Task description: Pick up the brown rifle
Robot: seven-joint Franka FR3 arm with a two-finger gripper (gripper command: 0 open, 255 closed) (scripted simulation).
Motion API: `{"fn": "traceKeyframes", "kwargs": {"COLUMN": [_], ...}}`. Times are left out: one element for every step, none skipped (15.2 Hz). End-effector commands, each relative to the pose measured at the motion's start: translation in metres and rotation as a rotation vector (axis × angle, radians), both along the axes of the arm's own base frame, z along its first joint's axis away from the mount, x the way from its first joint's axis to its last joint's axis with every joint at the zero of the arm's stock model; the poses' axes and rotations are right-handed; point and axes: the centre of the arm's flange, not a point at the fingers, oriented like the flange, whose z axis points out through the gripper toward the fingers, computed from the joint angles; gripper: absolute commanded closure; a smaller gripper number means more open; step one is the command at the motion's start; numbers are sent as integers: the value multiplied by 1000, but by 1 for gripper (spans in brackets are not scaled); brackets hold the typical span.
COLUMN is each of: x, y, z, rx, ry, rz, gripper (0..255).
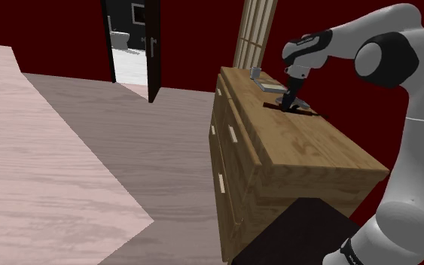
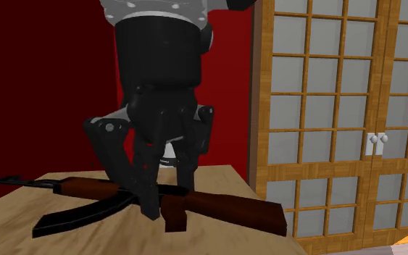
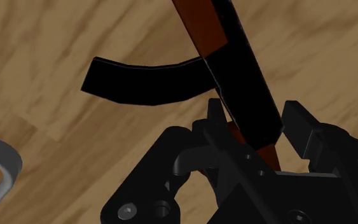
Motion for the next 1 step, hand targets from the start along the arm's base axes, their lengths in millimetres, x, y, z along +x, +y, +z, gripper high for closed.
{"fn": "traceKeyframes", "kwargs": {"x": [0], "y": [0], "z": [3], "rx": [0], "ry": [0], "rz": [0], "gripper": [255]}}
